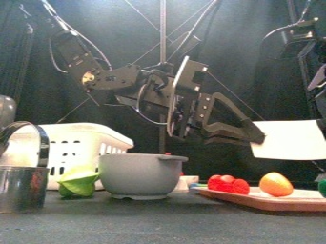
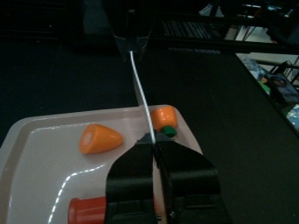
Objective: Drop cleaver
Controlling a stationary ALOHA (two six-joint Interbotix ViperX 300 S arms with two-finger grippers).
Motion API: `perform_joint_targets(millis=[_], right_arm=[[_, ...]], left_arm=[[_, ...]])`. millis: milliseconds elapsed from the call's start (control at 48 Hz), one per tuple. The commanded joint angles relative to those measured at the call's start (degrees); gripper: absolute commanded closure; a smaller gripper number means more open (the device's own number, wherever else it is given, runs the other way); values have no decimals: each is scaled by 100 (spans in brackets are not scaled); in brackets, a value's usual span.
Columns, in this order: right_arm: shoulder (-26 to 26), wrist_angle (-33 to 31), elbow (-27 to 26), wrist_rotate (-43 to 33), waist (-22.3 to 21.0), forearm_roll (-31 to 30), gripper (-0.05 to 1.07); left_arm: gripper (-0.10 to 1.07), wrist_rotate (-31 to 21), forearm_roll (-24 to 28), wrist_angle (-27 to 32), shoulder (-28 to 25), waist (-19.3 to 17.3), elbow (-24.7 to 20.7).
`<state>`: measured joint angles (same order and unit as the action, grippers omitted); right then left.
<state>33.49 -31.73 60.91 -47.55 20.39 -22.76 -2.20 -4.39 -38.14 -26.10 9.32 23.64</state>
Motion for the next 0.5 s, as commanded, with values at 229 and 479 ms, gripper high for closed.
perform_joint_targets(millis=[229, 479], right_arm=[[18, 202, -264, -44, -70, -123, 58], [26, 202, -255, -44, -70, -114, 58]], left_arm=[[64, 9, 0, -123, 378, 18, -132], [46, 0, -62, -132, 545, -44, -9]])
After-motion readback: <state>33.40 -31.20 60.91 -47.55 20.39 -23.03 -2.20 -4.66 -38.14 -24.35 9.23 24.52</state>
